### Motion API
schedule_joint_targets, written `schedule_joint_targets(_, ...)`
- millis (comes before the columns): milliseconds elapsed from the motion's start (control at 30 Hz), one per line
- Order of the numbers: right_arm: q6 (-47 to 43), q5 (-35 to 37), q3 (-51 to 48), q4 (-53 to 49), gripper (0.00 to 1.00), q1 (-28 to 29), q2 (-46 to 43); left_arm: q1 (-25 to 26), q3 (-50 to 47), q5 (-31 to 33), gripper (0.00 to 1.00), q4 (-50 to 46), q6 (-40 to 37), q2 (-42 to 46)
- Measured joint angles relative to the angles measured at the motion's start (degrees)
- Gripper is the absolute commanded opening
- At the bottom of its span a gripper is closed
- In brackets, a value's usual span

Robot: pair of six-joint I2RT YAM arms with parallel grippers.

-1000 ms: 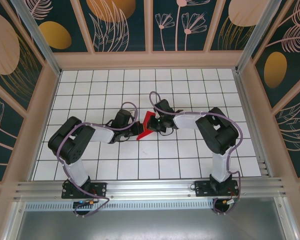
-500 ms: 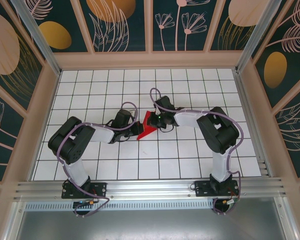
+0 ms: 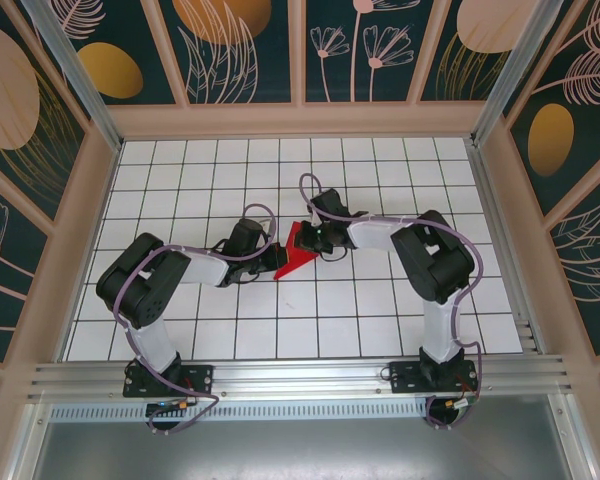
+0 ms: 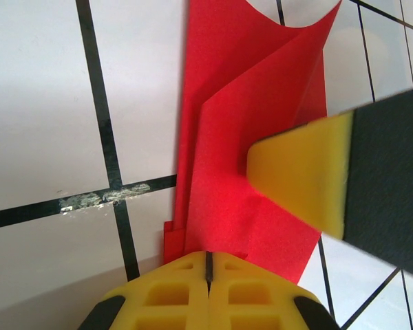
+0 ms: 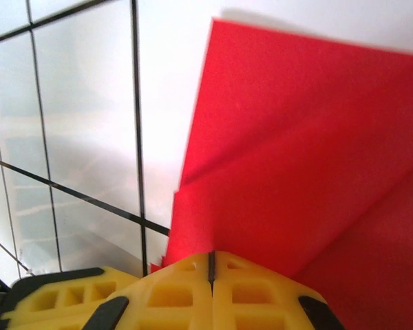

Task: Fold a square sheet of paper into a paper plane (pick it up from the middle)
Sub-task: Fourth fold the wing at the center of the table.

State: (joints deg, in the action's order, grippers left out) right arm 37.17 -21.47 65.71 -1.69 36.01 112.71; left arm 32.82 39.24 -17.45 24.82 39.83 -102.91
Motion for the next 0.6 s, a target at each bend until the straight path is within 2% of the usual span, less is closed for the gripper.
schedule_joint_targets(267,-1.1,0.3,1.3,0.2,0.02,-3.0,1.3,0.0,0.0,0.0,0.00,-0.2,-0.2,0.1)
schedule_joint_targets(600,-2.4,0.4,2.3,-0.2,0.03,-3.3,2.5,0.2,0.2,0.4,0.00,-0.6,-0.5,0.1)
